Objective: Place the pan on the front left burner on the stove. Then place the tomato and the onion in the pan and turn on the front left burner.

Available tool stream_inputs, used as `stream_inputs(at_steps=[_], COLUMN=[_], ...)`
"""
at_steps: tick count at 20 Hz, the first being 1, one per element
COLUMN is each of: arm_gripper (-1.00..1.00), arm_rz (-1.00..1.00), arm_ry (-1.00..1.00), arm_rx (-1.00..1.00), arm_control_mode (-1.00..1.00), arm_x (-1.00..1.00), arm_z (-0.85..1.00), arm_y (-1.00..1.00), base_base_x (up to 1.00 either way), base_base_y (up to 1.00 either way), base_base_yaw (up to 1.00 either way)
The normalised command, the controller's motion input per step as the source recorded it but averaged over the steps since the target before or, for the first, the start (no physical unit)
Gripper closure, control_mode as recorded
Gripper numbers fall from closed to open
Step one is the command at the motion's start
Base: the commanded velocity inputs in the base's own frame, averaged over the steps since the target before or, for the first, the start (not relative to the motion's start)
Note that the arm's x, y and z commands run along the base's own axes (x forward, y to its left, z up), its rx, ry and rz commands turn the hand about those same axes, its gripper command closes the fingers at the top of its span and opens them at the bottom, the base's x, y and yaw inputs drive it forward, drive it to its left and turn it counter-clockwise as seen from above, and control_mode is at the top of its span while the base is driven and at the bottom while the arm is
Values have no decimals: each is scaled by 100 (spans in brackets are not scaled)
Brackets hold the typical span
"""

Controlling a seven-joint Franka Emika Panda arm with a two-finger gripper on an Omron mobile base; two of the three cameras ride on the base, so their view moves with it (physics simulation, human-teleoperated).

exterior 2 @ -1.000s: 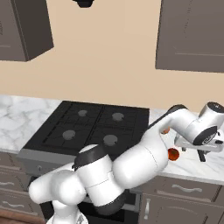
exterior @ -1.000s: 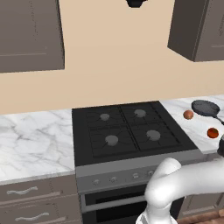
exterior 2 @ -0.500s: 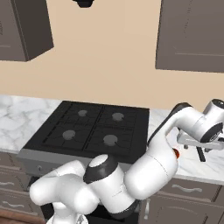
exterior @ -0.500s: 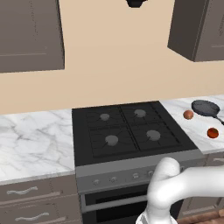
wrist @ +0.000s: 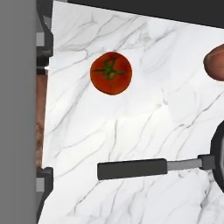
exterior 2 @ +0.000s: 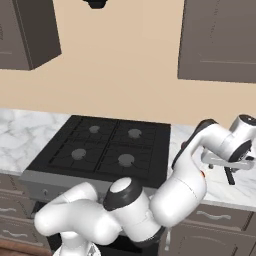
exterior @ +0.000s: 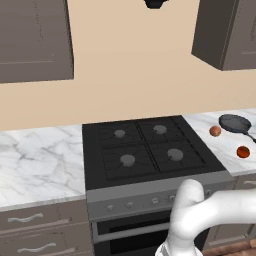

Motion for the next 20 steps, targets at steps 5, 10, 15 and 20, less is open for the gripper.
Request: stream_inputs(at_steps=[5,10,15,20], arm_gripper=[-100,-100,-100,-100], arm_rz=[0,0,0,0], arm_ry=[0,0,0,0], arm_rx=[0,0,0,0], arm_control_mode=[-100,-100,-100,-100], arm_x=[36,42,42,12], arm_z=[-20,-12,-2,-3], arm_y=[0,0,-12,-33], base_base_x=[0,0,0,0], base_base_y=[0,0,0,0], base_base_yaw=[0,0,0,0])
